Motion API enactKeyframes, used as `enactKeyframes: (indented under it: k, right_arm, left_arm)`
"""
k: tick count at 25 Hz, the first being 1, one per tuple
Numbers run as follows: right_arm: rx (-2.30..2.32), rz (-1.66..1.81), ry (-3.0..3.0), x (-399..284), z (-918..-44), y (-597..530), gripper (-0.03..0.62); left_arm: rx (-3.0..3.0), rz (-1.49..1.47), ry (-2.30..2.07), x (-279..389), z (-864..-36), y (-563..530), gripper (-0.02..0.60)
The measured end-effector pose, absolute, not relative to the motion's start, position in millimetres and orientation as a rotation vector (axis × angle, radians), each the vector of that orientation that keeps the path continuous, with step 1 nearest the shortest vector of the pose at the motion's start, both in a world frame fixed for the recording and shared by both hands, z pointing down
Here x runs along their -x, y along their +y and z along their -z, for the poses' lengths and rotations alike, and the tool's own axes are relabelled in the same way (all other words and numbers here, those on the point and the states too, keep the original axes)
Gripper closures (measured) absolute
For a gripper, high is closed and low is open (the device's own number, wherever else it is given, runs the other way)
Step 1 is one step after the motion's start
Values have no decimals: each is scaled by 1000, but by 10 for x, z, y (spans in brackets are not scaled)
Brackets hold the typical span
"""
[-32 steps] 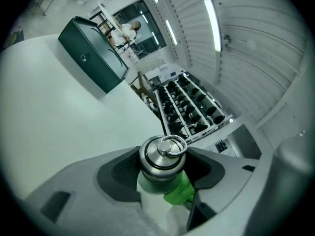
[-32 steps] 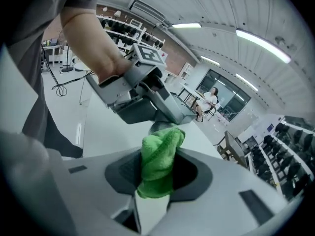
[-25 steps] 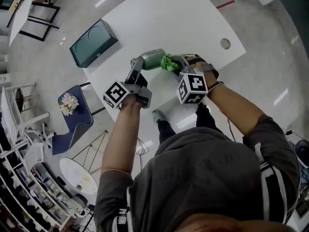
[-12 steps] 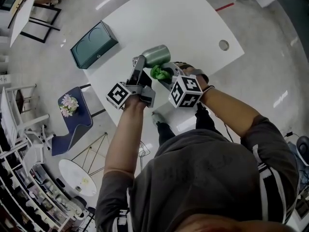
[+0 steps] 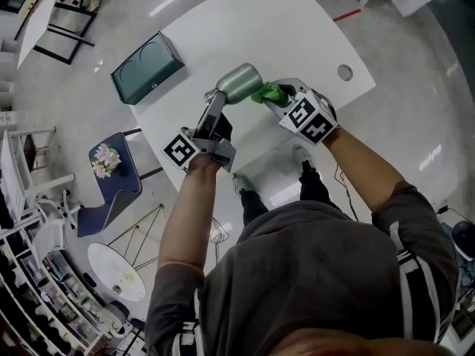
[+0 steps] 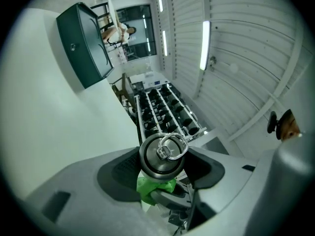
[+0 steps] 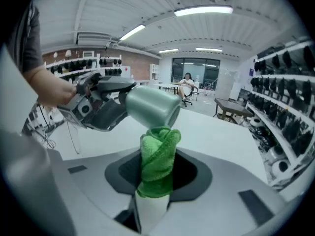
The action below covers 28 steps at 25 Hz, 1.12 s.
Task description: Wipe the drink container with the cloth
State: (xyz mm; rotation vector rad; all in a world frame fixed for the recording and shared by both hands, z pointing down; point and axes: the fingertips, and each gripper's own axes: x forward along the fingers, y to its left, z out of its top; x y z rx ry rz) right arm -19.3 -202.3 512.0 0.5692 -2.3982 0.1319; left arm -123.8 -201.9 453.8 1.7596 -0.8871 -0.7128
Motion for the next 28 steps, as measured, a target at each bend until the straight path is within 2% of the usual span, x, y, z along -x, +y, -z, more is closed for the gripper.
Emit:
enactKeyframes:
  k: [4, 9, 13, 18, 23, 28]
  right_arm:
    - [-552, -415, -2536, -6, -4998, -2040, 479]
    - [-454, -767, -2734, 5, -4569, -2086, 479]
    - [-186, -695, -2765, 364, -4335, -1824, 479]
    - [-53, -728, -2645, 504, -4706, -1618, 479]
    - [-68, -672, -2515, 518, -5200, -1528, 477]
    - [-95, -607, -2475, 523, -5354, -1522, 477]
  left_arm:
    - [-1863, 630, -927, 1357, -4529, -1993, 330]
    - [-2312, 141, -922, 1272, -4520, -1822, 330]
    - [-2640, -280, -795, 952, -4549, -1583, 330]
    - [-2905, -658, -626, 712, -4591, -1404, 330]
    - [-2974, -918, -408, 607, -4824, -1298, 330]
    - [-2986, -921, -309, 710, -5033, -1200, 330]
